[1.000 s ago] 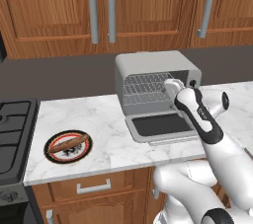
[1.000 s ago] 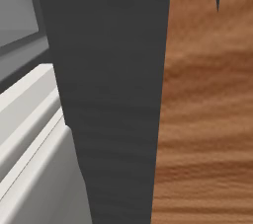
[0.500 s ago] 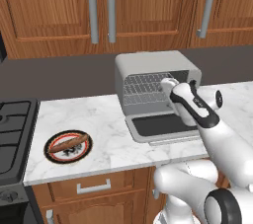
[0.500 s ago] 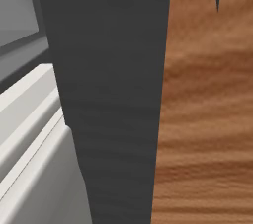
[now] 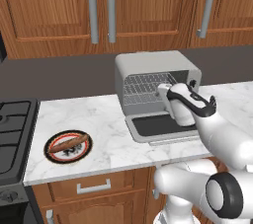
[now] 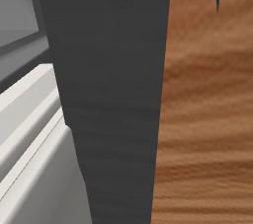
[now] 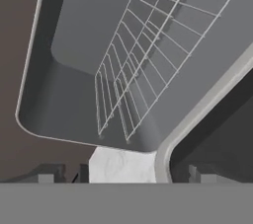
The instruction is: Pull the toaster oven rack outwards. Pick up the baguette from the plate and place it on the toaster oven rack. Close the toaster oven door fully and set the temperature to the lowest setting.
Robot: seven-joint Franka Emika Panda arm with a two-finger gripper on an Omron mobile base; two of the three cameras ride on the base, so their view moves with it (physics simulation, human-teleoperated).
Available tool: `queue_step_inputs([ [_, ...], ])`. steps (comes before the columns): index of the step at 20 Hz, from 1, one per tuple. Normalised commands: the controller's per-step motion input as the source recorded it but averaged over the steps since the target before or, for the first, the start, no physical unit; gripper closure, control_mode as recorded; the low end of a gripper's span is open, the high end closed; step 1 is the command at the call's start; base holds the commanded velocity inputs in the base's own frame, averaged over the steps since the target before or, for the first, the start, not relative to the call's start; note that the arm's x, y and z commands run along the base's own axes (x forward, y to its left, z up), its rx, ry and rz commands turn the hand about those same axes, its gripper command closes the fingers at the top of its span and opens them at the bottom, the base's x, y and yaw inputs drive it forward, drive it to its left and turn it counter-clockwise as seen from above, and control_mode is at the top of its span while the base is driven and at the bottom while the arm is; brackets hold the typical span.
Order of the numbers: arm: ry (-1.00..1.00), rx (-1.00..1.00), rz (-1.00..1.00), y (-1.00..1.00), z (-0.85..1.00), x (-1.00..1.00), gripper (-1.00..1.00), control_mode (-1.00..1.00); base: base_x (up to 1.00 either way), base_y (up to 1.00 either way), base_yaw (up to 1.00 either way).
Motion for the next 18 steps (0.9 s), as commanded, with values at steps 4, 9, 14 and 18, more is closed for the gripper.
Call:
queue_step_inputs([
  [4,-0.05,0.0,0.0,0.06,-0.02,0.18,-1.0,-1.0,0.0,0.0,0.0],
  [9,-0.06,0.0,0.0,0.0,0.0,0.01,-1.0,-1.0,0.0,0.0,0.0],
  [14,0.0,-0.01,0.0,0.0,0.02,0.0,-1.0,-1.0,0.0,0.0,0.0],
  [18,0.0,0.0,0.0,0.0,0.27,0.0,-1.0,-1.0,0.0,0.0,0.0],
])
